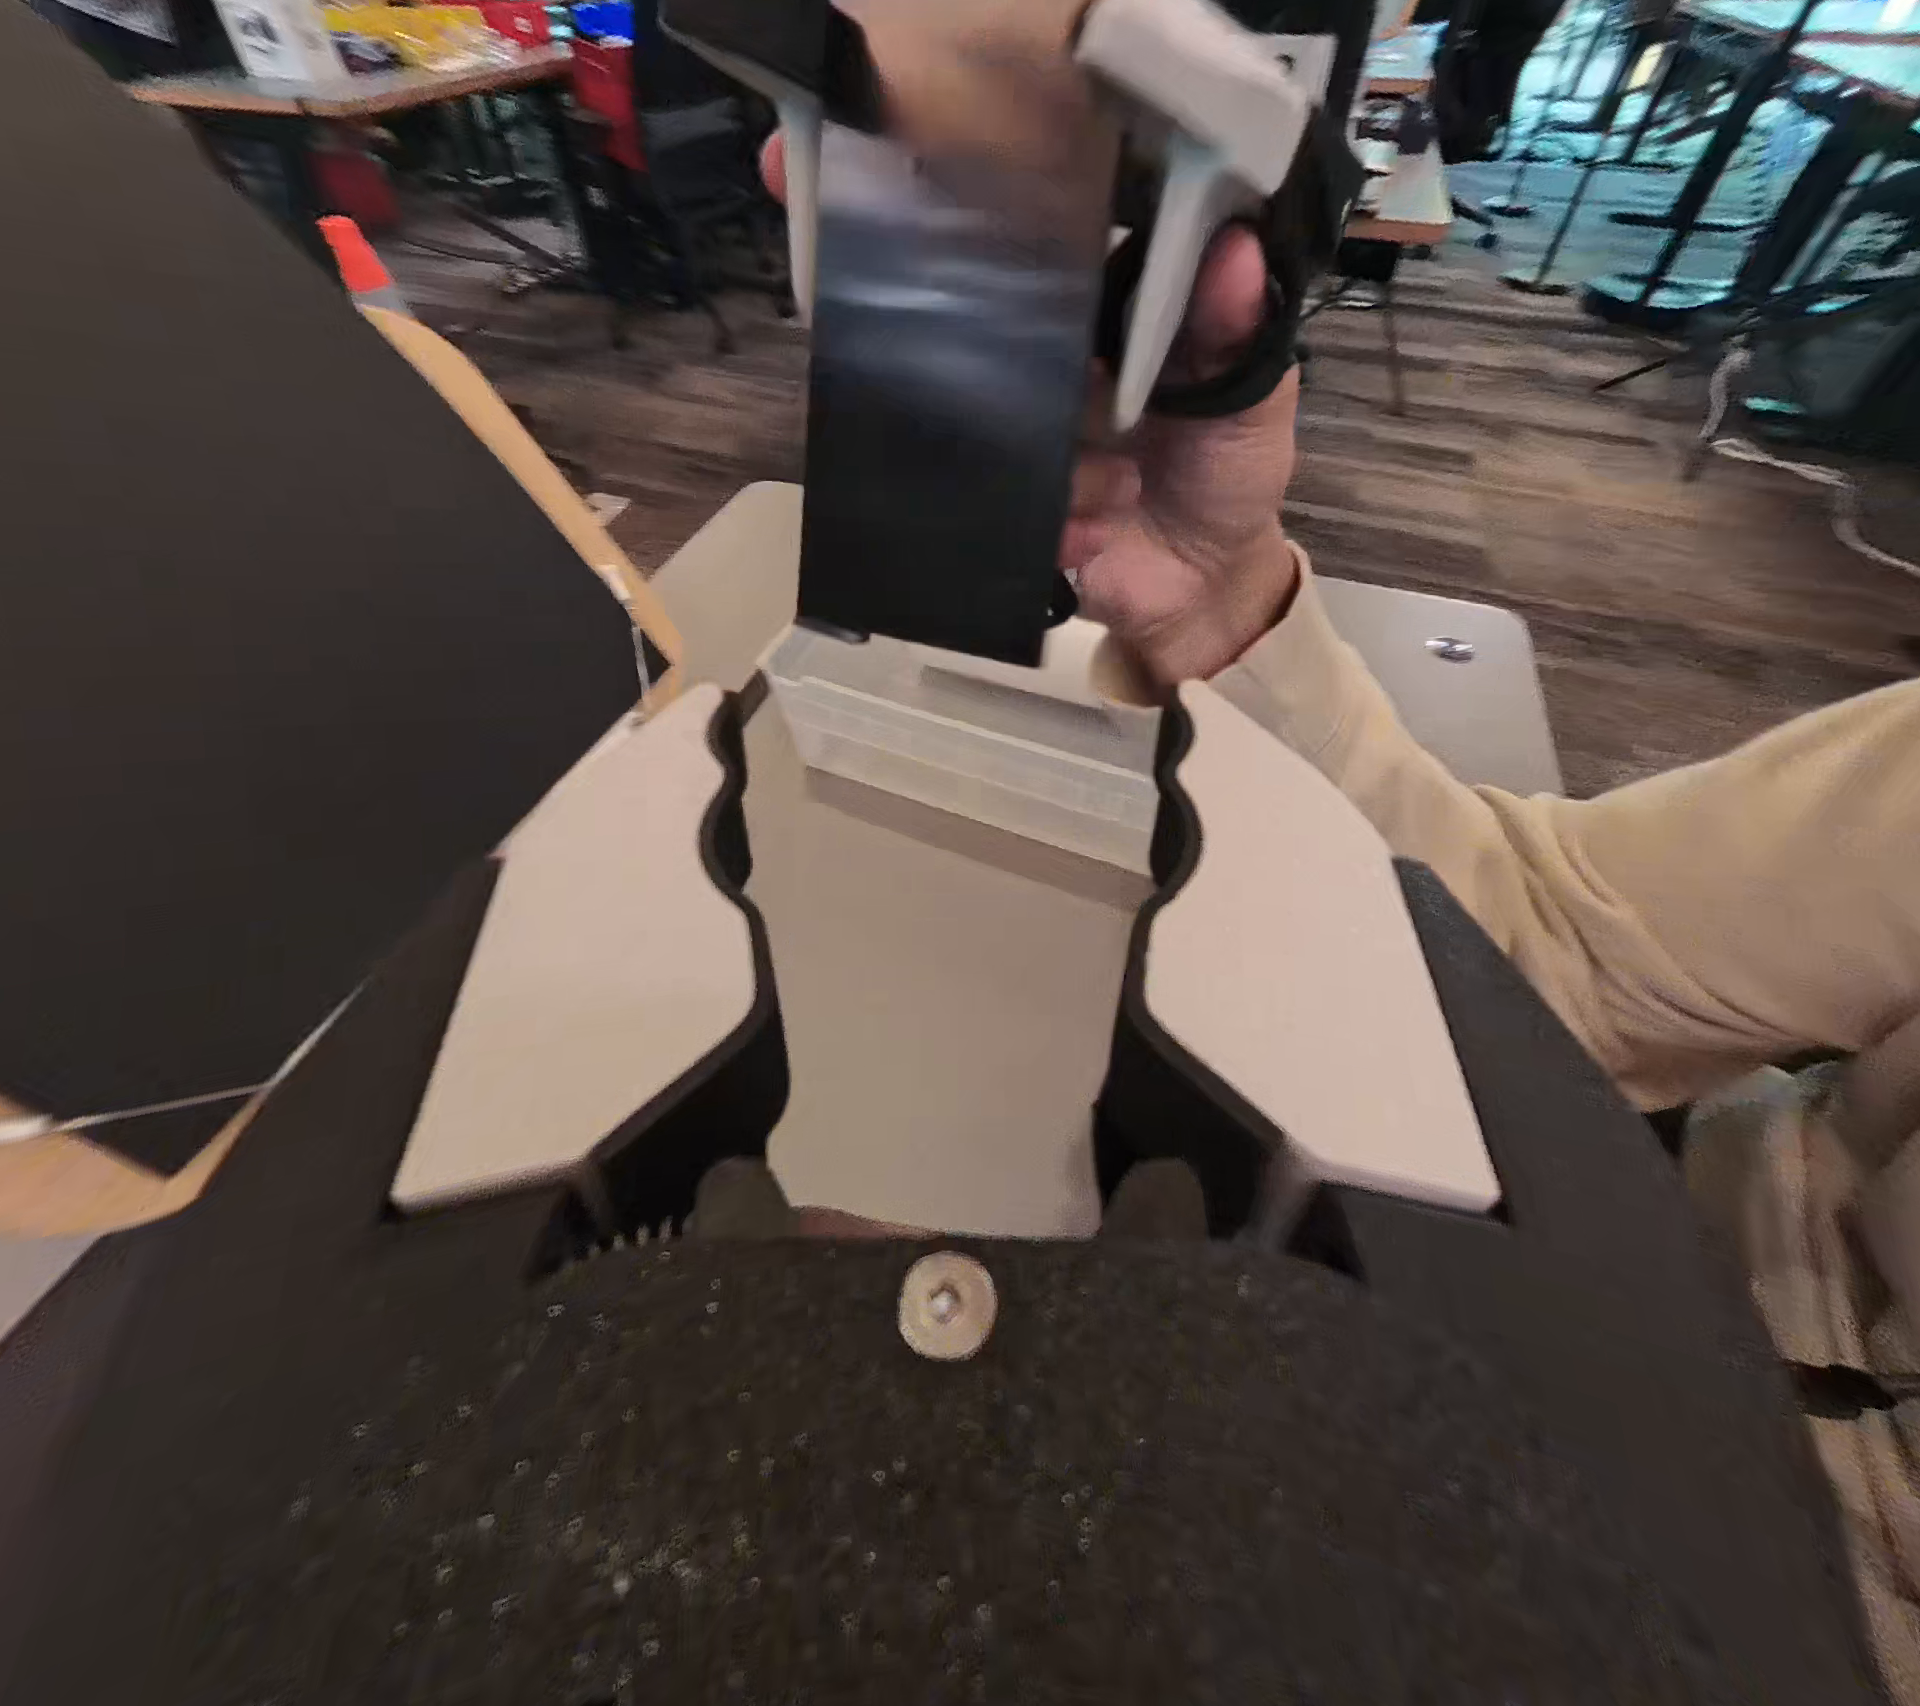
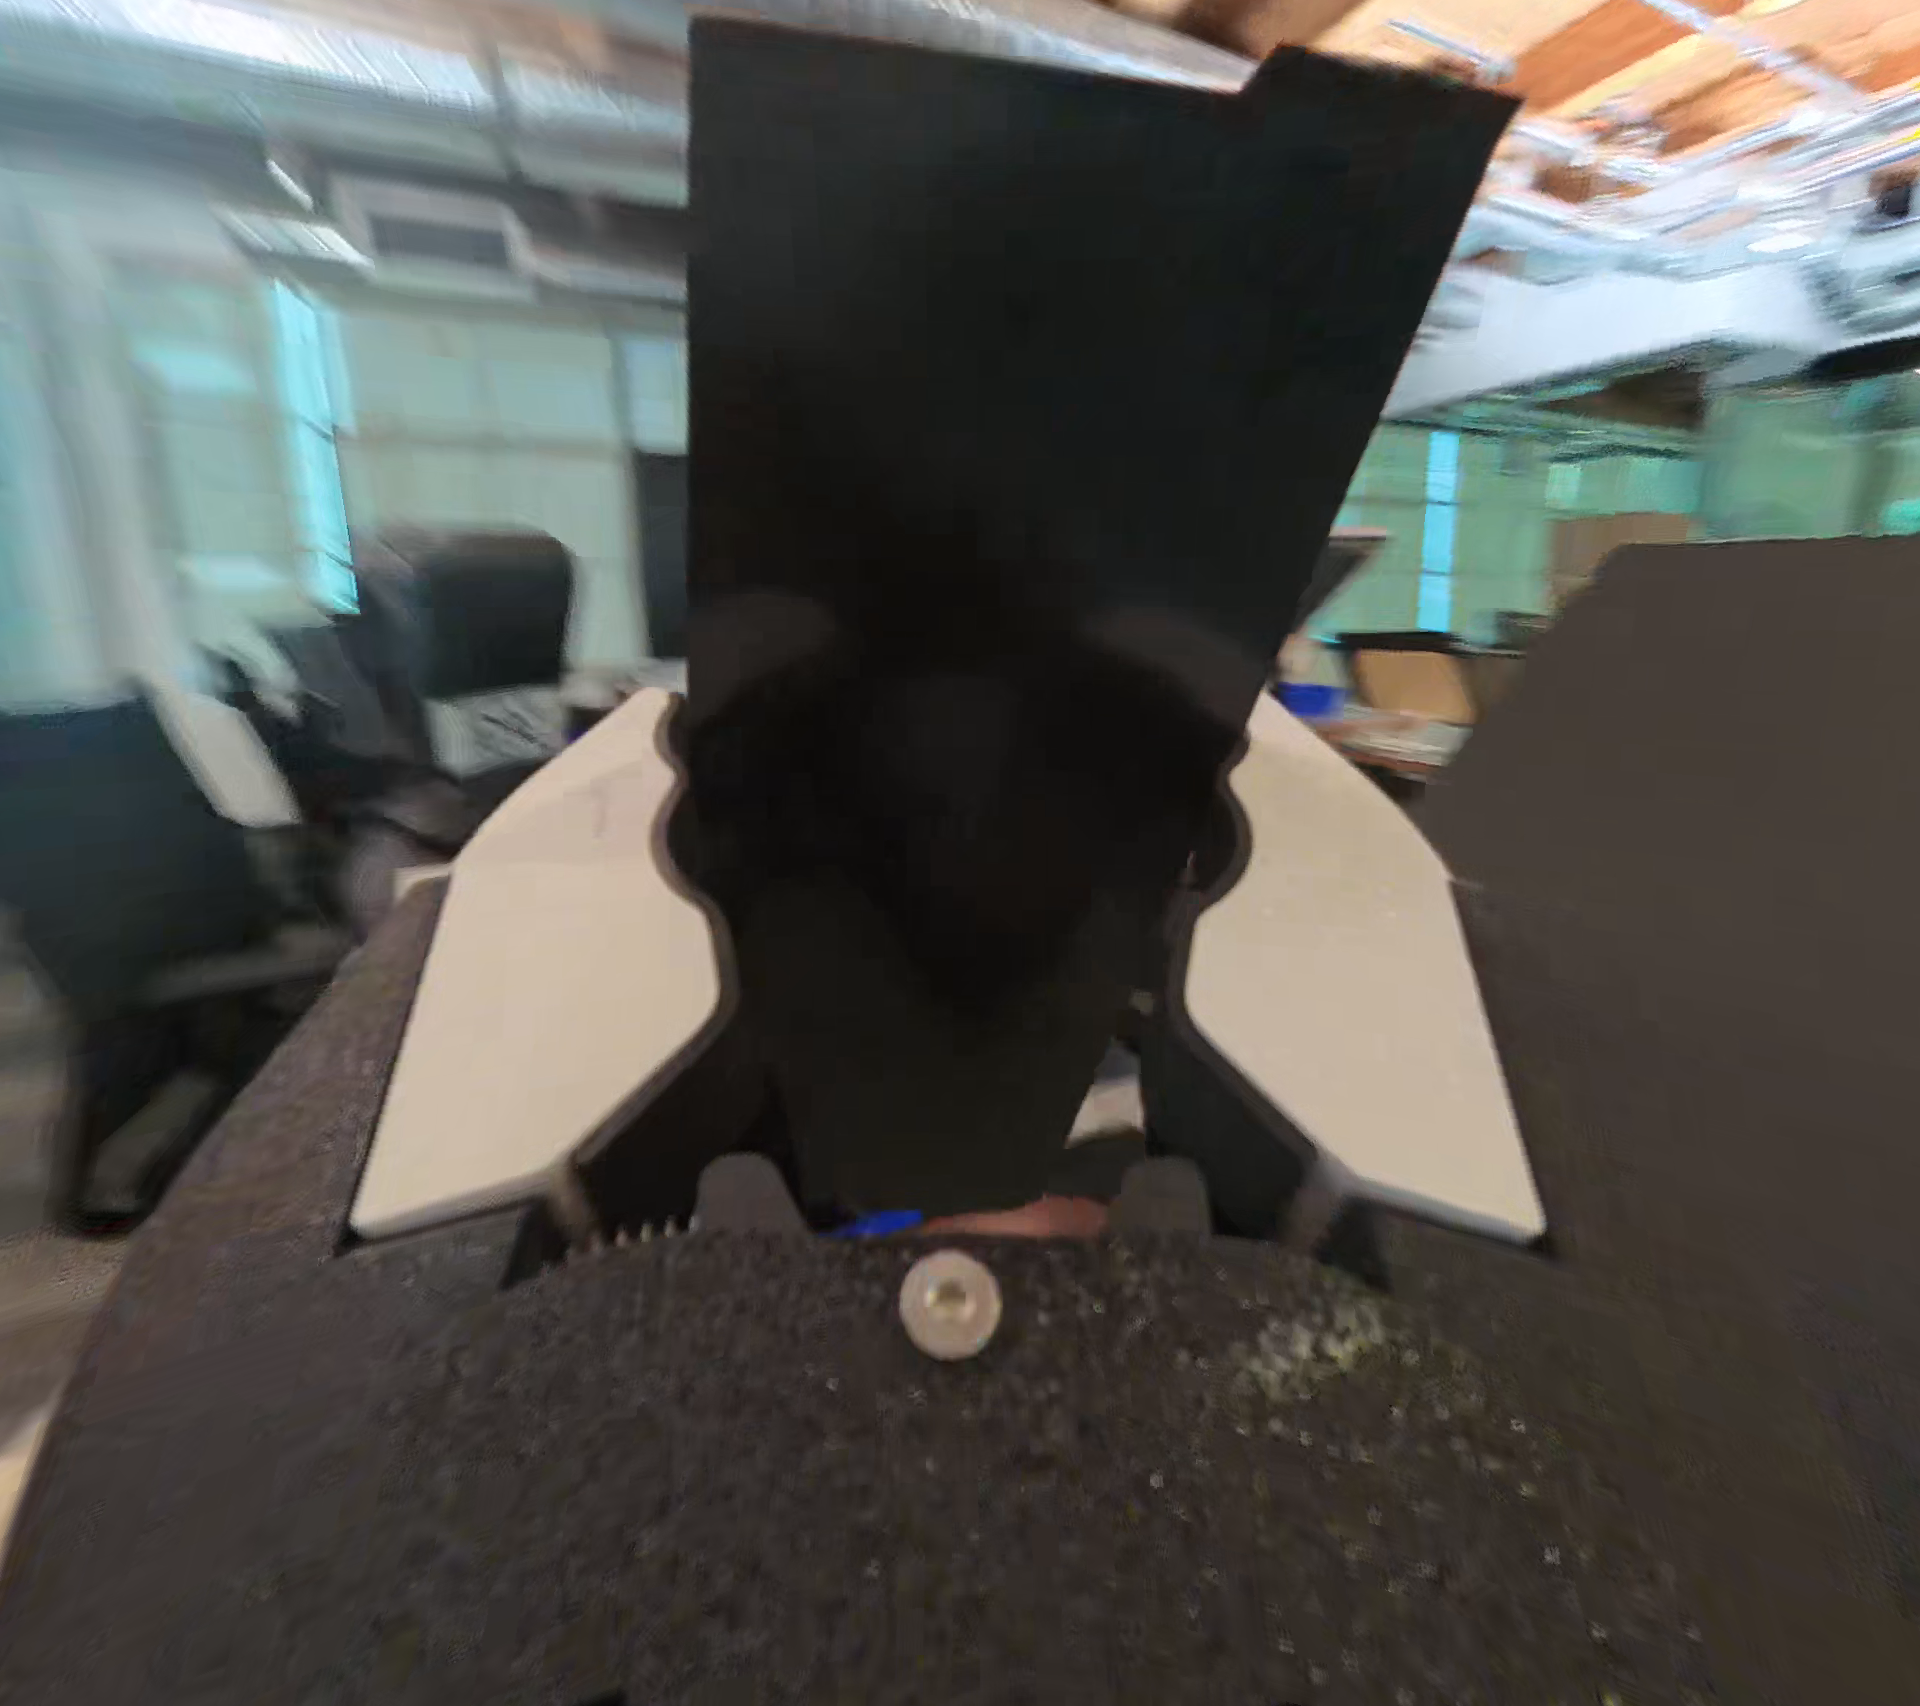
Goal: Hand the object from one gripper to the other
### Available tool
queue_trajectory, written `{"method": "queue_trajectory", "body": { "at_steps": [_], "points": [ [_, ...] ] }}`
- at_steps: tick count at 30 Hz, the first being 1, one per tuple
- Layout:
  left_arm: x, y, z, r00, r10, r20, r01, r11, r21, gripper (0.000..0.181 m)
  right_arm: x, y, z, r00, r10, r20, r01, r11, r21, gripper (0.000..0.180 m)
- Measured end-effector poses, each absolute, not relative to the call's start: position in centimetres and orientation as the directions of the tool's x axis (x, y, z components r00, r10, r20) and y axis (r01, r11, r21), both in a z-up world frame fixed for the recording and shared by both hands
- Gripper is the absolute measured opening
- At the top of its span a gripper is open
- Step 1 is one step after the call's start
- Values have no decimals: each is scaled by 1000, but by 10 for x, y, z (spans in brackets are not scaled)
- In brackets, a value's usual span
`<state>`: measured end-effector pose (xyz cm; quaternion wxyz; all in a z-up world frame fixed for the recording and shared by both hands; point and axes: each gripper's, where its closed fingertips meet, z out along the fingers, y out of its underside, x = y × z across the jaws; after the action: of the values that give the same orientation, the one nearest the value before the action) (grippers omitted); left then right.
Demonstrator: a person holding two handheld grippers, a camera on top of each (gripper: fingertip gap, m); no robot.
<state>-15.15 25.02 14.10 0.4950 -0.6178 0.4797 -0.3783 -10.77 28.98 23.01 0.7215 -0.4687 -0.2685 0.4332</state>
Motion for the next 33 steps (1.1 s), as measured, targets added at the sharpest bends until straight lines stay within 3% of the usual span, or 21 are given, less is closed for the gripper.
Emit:
{"method": "queue_trajectory", "body": {
  "at_steps": [2,5,9,12,15,22,25,29,33],
  "points": [
    [-139,252,138,185,-981,54,-191,-90,-977,84,-110,283,231,327,940,-92,-456,71,-887,94],
    [-128,245,139,41,-986,159,-140,-164,-977,97,-116,289,224,269,954,-134,-456,4,-890,95],
    [-124,256,131,63,-983,171,-152,-179,-972,102,-133,283,218,215,970,-118,-418,-18,-908,95],
    [-118,253,127,43,-985,169,-170,-174,-970,101,-149,281,210,250,965,-73,-347,19,-938,94],
    [-114,252,122,32,-988,150,-197,-153,-968,81,-159,279,206,245,968,-61,-317,21,-948,94],
    [-119,270,112,125,-987,97,-268,-128,-955,80,-156,293,197,342,937,-70,-279,31,-960,95],
    [-137,303,112,341,-939,-47,-308,-64,-949,80,-143,298,192,432,902,-16,-201,79,-976,94],
    [-180,347,120,620,-704,-345,-449,41,-892,80,-117,312,171,597,800,63,7,73,-997,89],
    [-199,358,125,550,-427,-717,-707,219,-673,80,-87,319,163,747,647,156,155,58,-986,82]
  ]
}}
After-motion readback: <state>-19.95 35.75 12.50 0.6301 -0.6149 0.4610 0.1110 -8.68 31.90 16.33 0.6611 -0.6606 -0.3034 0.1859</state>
